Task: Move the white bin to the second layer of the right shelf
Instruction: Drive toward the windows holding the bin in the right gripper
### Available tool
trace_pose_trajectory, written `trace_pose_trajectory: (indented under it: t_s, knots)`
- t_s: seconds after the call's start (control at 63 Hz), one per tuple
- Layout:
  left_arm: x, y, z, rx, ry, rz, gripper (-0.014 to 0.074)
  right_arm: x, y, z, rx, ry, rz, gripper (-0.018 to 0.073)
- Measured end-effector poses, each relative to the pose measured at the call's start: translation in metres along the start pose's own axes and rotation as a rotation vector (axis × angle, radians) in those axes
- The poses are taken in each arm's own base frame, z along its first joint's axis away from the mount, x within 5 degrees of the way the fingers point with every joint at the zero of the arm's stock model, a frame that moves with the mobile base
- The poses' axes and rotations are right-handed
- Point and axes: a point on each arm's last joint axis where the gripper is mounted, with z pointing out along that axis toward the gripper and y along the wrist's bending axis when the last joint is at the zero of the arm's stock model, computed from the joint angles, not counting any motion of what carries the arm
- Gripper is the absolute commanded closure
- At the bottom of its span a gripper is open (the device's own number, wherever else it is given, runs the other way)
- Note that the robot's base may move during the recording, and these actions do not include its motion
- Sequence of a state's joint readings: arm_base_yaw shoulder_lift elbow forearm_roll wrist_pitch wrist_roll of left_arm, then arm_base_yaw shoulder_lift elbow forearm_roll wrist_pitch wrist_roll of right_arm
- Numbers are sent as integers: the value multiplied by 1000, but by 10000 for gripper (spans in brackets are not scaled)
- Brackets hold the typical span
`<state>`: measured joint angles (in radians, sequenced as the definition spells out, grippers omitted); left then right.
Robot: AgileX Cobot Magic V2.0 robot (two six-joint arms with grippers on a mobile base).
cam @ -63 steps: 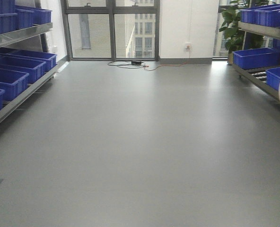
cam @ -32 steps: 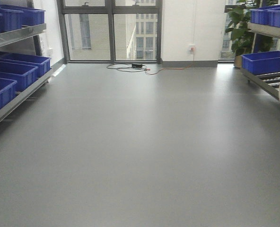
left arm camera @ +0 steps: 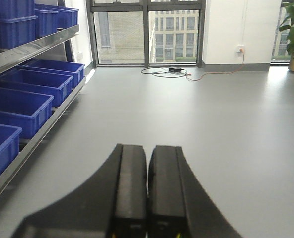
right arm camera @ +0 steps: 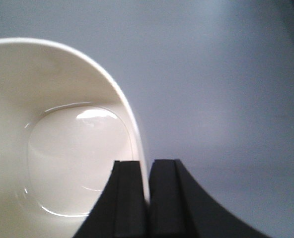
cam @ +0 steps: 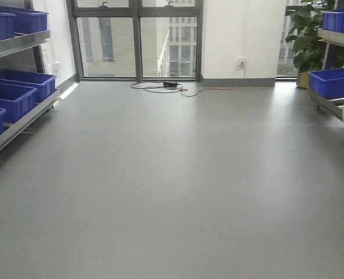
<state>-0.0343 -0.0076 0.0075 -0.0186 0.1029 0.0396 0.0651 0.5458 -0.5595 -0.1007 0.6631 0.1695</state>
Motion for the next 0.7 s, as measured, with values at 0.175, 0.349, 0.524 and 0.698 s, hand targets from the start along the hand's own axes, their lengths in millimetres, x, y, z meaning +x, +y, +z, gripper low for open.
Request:
trace_pose_trajectory:
  t_s: [0.175, 0.349, 0.524, 0.698]
  knots:
    - [0, 0, 0, 0, 0, 0, 512, 0, 0, 0, 0, 0, 0, 507]
    - [0, 0, 0, 0, 0, 0, 512, 0, 0, 0, 0, 0, 0, 507]
    - [0, 0, 0, 0, 0, 0, 512, 0, 0, 0, 0, 0, 0, 507]
    - [0, 0, 0, 0, 0, 0, 512, 0, 0, 0, 0, 0, 0, 507]
